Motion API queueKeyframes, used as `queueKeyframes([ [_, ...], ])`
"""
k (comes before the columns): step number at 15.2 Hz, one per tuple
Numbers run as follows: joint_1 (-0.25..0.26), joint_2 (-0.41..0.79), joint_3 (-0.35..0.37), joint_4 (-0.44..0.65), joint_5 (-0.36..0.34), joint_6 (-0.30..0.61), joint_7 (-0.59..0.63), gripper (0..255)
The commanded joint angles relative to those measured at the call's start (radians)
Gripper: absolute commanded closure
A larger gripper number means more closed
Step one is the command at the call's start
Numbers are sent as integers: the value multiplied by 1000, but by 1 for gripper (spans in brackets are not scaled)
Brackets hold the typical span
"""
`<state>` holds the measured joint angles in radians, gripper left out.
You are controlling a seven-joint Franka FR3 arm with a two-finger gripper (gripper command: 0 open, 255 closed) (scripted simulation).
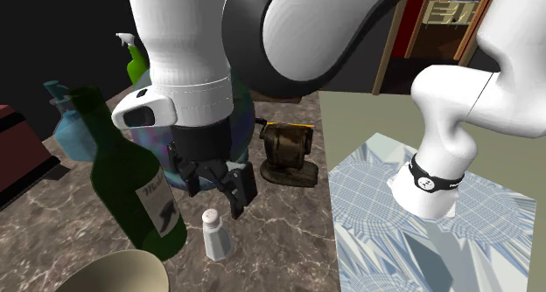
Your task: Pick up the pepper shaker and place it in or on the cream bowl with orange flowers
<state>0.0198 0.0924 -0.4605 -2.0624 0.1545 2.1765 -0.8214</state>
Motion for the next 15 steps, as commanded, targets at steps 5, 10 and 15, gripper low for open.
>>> queueKeyframes([
  [5,-9,83,10,1,55,65,-47,0],
  [10,-11,104,15,-9,71,95,-57,0],
  [15,-10,104,15,-9,71,95,-57,0],
])
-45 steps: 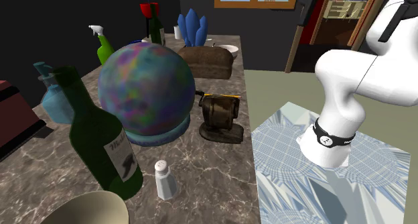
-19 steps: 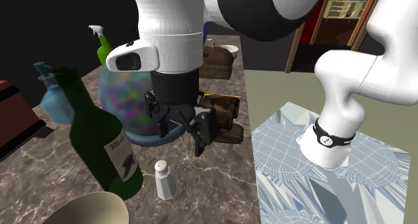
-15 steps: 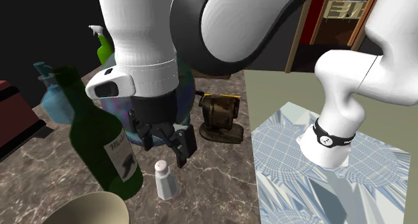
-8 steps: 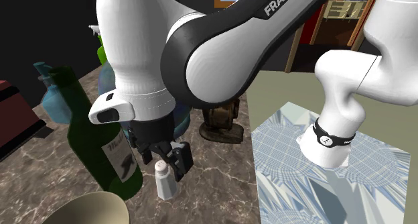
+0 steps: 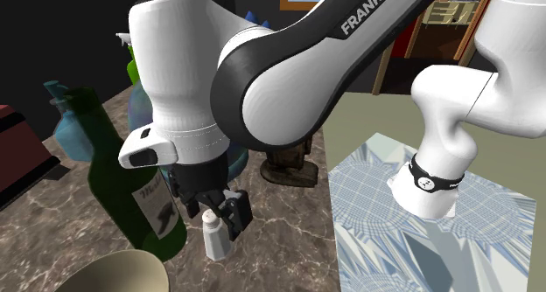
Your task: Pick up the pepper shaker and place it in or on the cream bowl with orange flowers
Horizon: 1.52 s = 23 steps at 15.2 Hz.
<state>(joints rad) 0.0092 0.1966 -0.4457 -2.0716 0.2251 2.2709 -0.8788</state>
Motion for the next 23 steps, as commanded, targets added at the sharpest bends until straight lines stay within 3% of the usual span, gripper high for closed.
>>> queueKeyframes([
  [1,0,0,0,0,0,0,0,0],
  [2,0,0,0,0,0,0,0,255],
  [11,0,0,0,0,0,0,0,255],
  [23,11,-82,-13,72,-62,-141,51,255],
])
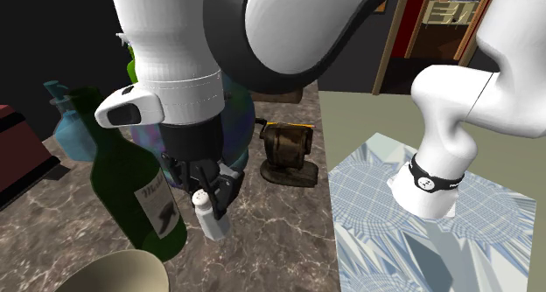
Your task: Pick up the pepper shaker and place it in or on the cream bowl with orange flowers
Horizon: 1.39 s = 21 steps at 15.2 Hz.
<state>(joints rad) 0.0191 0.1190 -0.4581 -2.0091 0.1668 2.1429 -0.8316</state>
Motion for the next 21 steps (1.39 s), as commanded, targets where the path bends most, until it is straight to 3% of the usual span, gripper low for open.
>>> queueKeyframes([
  [1,1,-10,-1,16,-8,-25,7,255],
  [21,5,-75,-5,209,-55,-273,55,255],
])
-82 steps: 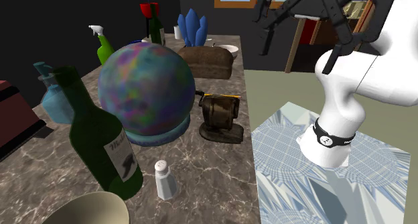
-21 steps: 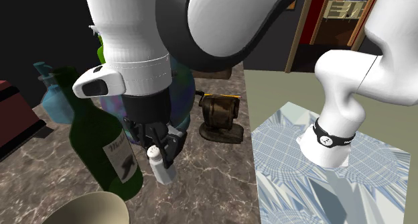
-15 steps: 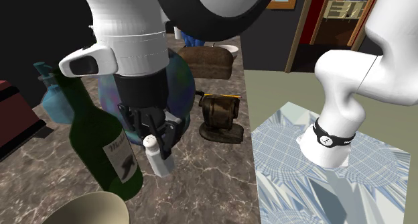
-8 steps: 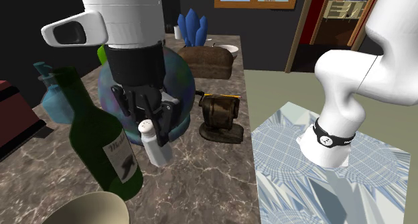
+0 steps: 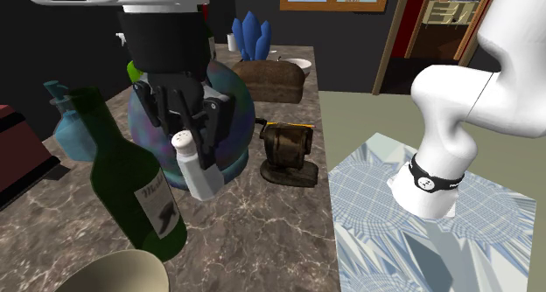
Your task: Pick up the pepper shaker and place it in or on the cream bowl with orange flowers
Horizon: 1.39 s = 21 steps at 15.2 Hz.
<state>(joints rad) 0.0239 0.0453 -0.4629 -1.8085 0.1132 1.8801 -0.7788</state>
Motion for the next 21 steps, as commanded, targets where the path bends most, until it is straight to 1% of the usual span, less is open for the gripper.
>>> queueKeyframes([
  [1,1,37,3,57,16,-24,3,255],
  [5,-10,200,15,275,84,-94,11,255],
  [9,-48,385,36,551,149,-196,32,255],
  [11,-81,497,50,735,182,-267,51,255],
  [12,-105,566,60,851,200,-314,65,255],
  [13,-139,653,73,1006,221,-377,85,255],
  [16,-117,620,71,906,211,-313,75,255],
  [21,-92,591,67,786,205,-226,61,255],
])
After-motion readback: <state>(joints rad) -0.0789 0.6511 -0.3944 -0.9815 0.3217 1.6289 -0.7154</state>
